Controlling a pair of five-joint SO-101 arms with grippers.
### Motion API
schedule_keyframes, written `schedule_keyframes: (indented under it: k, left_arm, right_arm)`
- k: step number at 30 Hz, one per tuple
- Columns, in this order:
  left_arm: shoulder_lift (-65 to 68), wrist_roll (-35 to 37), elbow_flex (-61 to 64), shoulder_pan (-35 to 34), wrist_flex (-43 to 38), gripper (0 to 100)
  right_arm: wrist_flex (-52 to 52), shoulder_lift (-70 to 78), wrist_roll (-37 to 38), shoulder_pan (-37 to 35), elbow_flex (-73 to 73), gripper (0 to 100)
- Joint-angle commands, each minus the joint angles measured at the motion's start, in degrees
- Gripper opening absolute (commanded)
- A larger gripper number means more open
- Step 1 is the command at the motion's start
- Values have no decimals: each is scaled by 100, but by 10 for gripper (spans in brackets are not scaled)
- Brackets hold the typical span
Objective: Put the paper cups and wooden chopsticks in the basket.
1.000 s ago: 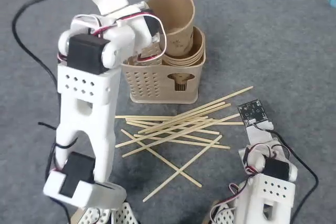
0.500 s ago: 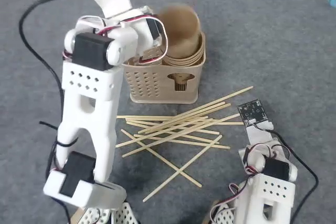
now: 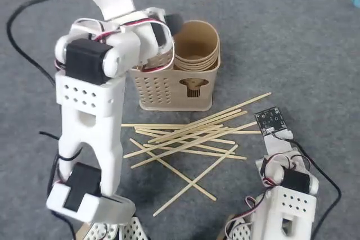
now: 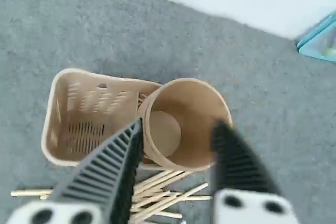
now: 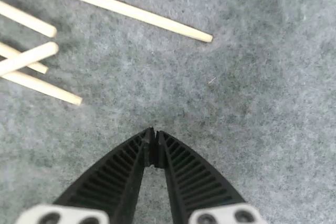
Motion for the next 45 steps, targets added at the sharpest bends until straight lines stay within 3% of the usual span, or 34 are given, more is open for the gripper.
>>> schedule_keyframes:
  k: [1, 7, 13, 17, 21, 27, 36, 39, 45]
  left_arm:
    - [-70, -554, -189, 70, -422, 18]
    - [-88, -651, 40, 70, -484, 10]
    - [-818, -659, 1103, 413, -1011, 10]
    - [-2163, -870, 2782, 888, -2145, 11]
    - [-3059, -879, 4620, 897, -3657, 12]
    - [-3473, -862, 6290, 818, -5125, 12]
    - [-4035, -862, 8840, 826, -8290, 12]
    - [-4132, -870, 9429, 826, -8738, 12]
    - [-4105, -870, 9851, 835, -8765, 12]
  right_arm:
    - [48, -101, 97, -13, -9, 8]
    - [48, -101, 97, -13, -9, 8]
    - [48, -101, 97, -13, -9, 8]
    - [48, -101, 97, -13, -9, 8]
    - [48, -101, 97, -22, -9, 8]
    - [48, -101, 97, -22, -9, 8]
    - [48, -101, 97, -13, -9, 8]
    - [48, -101, 97, -22, -9, 8]
    - [48, -101, 97, -40, -9, 8]
